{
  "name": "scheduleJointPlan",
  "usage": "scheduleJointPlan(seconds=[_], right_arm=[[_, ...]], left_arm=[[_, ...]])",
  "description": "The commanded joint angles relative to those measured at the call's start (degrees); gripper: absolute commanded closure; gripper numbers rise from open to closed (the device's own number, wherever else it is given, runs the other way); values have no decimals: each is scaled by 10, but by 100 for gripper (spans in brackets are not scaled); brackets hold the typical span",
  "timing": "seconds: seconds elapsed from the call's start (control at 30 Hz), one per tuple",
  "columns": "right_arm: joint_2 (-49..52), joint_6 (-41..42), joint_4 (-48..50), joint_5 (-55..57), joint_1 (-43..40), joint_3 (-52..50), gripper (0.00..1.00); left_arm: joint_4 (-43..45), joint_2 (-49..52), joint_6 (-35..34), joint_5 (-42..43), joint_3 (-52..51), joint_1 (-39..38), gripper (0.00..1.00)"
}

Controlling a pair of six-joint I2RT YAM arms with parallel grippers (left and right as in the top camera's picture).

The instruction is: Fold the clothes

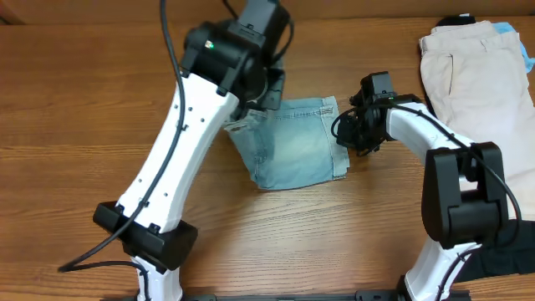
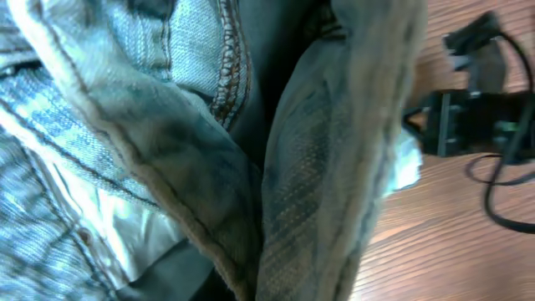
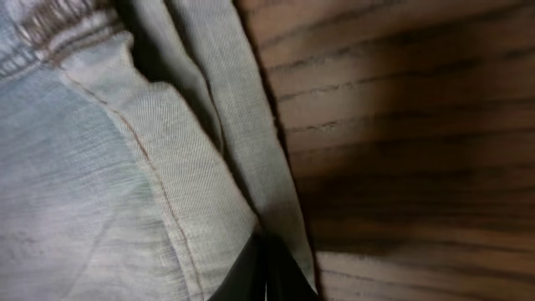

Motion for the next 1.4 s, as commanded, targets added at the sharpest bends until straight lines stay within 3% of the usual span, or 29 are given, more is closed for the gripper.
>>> scheduleJointPlan(seconds=[0.0, 0.3, 0.5, 0.57, 0.6, 0.63, 0.67, 0.7, 0.8, 0.97, 1.13, 1.37], right_arm=[[22, 11, 3, 20, 0, -4, 96], [18, 17, -7, -4, -5, -3, 96], [-86, 18, -30, -62, -76, 4, 96], [-128, 18, -53, -75, -105, 21, 92], [-152, 18, -66, -79, -122, 32, 85], [-179, 18, -78, -80, -138, 43, 74], [-207, 18, -90, -80, -154, 54, 64], [-227, 18, -99, -80, -166, 62, 57], [-283, 18, -113, -80, -188, 69, 36], [-300, 12, -144, -79, -176, 68, 18], [-292, -3, -174, -56, -136, 67, 9], [-289, -3, -194, 8, -60, 66, 7]], left_arm=[[23, -4, -41, -3, -2, -26, 96], [132, 117, -86, 34, -3, -100, 96], [154, 188, -105, 68, -3, -115, 92], [167, 194, -105, 81, -3, -115, 65], [176, 195, -105, 85, -3, -115, 39], [186, 195, -105, 87, -3, -116, 21], [194, 193, -105, 87, -2, -116, 7], [195, 191, -105, 89, 2, -116, 0], [181, 177, -105, 89, 32, -107, 0], [122, 133, -76, 81, 98, -93, 0], [32, 92, -71, 0, 116, -75, 0], [-54, 92, -46, 12, 81, -25, 0]])
